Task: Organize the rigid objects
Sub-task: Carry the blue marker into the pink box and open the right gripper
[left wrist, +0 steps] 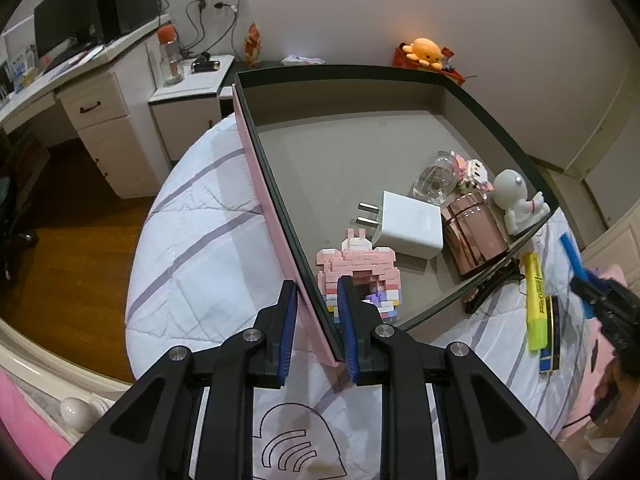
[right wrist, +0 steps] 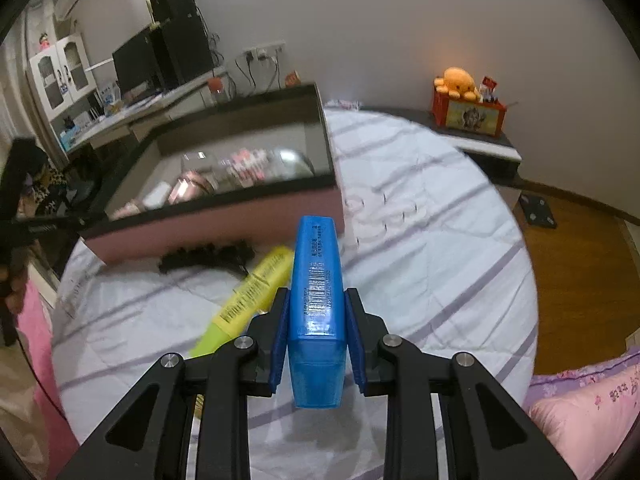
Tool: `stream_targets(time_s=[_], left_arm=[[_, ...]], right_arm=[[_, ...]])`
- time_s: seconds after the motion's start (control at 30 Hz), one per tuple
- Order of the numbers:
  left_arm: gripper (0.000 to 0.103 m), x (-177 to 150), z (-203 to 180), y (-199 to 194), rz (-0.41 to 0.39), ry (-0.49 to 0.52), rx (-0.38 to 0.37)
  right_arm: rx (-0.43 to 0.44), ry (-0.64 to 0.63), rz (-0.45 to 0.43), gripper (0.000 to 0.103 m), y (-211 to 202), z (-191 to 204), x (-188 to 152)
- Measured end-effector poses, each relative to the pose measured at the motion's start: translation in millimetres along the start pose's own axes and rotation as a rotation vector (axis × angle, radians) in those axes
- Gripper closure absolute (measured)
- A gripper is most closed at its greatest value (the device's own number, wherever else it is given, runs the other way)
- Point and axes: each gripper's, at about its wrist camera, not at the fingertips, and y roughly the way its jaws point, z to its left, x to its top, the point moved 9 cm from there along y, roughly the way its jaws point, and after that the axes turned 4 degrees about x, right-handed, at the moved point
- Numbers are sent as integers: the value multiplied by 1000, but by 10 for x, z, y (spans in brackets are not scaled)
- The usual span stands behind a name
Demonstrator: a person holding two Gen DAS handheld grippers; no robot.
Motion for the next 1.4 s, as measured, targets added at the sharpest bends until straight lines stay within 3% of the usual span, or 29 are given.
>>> stream_targets(time_s=[0.33, 0.63, 0.87, 1.17, 1.4], left_arm=[[86, -9, 8, -8, -4, -11, 67], [86, -11, 16, -2, -11, -27, 88], [86, 2, 47, 0, -10, -23, 91], [86, -4, 22, 14, -16, -23, 82], [86, -11, 11, 23, -18, -32, 81]], right_arm=[[51, -79, -62, 76, -28, 424, 535], [139, -144, -15, 76, 409, 1000, 870], [220, -150, 47, 76, 779, 1389, 897], [213, -155, 132, 76, 1167, 1621, 851], [154, -165, 105, 71, 1143, 1656, 861]])
